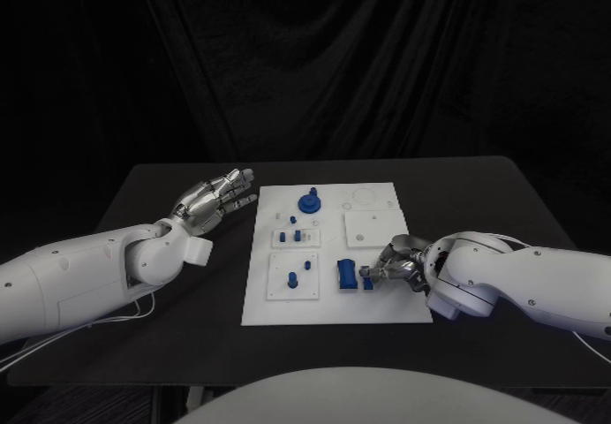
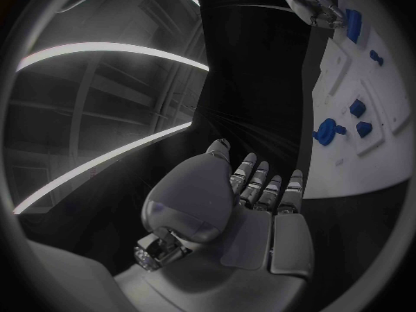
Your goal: Assemble the parts on the task board
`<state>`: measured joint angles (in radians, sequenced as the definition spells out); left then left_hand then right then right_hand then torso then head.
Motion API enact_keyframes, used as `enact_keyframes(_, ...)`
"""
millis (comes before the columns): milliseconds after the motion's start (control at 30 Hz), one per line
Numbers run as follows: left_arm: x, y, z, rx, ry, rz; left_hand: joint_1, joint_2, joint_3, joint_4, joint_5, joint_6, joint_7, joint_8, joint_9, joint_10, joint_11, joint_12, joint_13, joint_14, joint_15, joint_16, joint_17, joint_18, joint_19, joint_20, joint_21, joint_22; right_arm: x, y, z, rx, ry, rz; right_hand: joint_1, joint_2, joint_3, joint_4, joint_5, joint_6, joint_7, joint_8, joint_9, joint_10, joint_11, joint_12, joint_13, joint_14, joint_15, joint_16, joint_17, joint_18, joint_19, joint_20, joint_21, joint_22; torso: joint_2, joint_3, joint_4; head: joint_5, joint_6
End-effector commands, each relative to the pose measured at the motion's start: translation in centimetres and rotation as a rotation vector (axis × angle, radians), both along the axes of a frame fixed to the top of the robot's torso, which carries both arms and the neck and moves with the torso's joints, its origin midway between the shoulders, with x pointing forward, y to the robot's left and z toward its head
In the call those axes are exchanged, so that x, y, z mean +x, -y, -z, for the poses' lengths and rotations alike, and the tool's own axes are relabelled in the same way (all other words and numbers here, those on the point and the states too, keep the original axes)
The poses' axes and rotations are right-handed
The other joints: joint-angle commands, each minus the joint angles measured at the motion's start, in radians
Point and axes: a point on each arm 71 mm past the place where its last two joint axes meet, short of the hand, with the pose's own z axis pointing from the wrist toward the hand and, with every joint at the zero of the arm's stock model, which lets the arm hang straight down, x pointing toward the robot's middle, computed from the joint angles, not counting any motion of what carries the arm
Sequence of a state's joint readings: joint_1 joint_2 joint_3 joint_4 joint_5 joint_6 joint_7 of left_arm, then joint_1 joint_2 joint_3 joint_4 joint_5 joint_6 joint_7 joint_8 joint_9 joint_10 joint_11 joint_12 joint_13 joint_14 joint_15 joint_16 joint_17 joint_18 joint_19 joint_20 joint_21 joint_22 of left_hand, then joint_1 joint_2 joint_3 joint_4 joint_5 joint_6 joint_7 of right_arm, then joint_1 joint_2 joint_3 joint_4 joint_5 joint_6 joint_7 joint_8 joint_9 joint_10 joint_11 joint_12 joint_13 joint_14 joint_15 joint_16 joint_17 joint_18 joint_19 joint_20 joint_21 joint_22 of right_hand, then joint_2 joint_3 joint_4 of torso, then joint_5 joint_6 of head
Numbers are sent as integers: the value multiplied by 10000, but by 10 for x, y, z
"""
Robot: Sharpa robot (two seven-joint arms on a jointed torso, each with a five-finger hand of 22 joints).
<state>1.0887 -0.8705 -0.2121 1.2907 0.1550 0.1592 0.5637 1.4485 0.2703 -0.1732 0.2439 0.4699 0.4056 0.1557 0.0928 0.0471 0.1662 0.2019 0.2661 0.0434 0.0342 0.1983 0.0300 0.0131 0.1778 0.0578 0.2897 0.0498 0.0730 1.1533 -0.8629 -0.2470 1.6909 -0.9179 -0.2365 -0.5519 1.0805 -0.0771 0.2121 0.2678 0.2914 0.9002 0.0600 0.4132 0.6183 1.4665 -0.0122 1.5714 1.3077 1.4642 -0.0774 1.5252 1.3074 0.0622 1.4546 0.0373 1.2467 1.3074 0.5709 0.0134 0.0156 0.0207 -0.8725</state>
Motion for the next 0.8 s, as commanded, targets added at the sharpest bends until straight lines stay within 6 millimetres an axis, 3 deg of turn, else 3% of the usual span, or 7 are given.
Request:
enact_keyframes(33, -1, 2, 0, -150, 52, 112, 104, 18, -4, -77, 52, -49, 473, 28, 9, 27, 45, -28, 8, 18, 49, 27, 1, -194, 41, 30, 32, -10, -1, 2, 1, -157, -50, 67, -172, 49, -97, 72, -97, -27, 70, -59, -17, 1043, 52, -6, 2631, 809, 62, -55, 1300, 91, -30, 16, -52, 1686, -4, 4, -4, 12, -2)
enact_keyframes(367, -1, 1, 0, -138, 26, 104, 130, 30, 13, -111, 92, -33, 473, 33, 12, 33, 46, -25, 10, 29, 55, 37, 5, -196, 53, 32, 41, -1, 0, 9, -6, 371, 867, 168, -202, 97, -194, 127, -143, -37, 58, -39, -10, 1043, 44, -6, 2631, 813, 57, -50, 1314, 95, -36, 14, -75, 1681, 0, 2, 0, 45, -2)
enact_keyframes(567, -1, 0, 0, -132, 25, 92, 138, 28, 17, -123, 101, -33, 473, 34, 12, 36, 46, -23, 10, 40, 57, 47, 9, -196, 57, 32, 44, 2, -4, 13, -14, 484, 1689, -238, 173, 35, -273, -24, -176, -145, 46, 172, 107, 1043, 32, -6, 2631, 819, 46, -40, 1335, 87, -20, 3, -45, 1693, -4, 2, -11, 41, -2)
enact_keyframes(667, -2, 0, 0, -136, 22, 96, 138, 28, 17, -123, 101, -33, 473, 34, 12, 36, 46, -23, 10, 40, 57, 47, 9, -196, 57, 32, 44, 2, -7, 15, -16, 448, 1748, -385, 520, 39, -532, 2, -396, -50, -156, 1267, 826, 1043, -137, -6, 2631, 801, -82, -81, 1244, 122, -75, -96, -208, 1652, -9, 4, -11, 51, -2)
enact_keyframes(733, -2, 0, 0, -132, 21, 91, 138, 28, 17, -123, 101, -33, 473, 34, 12, 36, 46, -23, 10, 40, 57, 47, 9, -196, 57, 32, 44, 2, -9, 17, -17, 423, 1726, -459, 614, 79, -706, 125, -456, -300, -243, 1864, 1290, 1043, -203, -6, 2631, 802, -153, -85, 1238, 121, -68, -170, -227, 1652, -11, 2, -9, 62, -2)
enact_keyframes(767, -2, 0, 0, -130, 20, 88, 140, 28, 18, -127, 104, -30, 474, 35, 12, 37, 46, -22, 10, 43, 57, 49, 9, -197, 57, 32, 44, 1, -10, 17, -17, 409, 1701, -496, 614, 79, -706, 125, -456, -300, -243, 1864, 1290, 1043, -203, -6, 2631, 802, -153, -85, 1238, 121, -68, -170, -227, 1652, -11, 2, -10, 67, -2)
enact_keyframes(800, -2, 0, 0, -128, 19, 86, 149, 29, 22, -142, 114, -20, 476, 38, 13, 42, 47, -19, 11, 51, 59, 56, 12, -198, 57, 32, 43, -2, -11, 17, -16, 396, 1672, -522, 649, 91, -765, 148, -536, -317, -274, 2106, 1464, 1043, -239, -6, 2631, 802, -173, -86, 1237, 120, -65, -187, -231, 1653, -11, 1, -10, 67, -2)
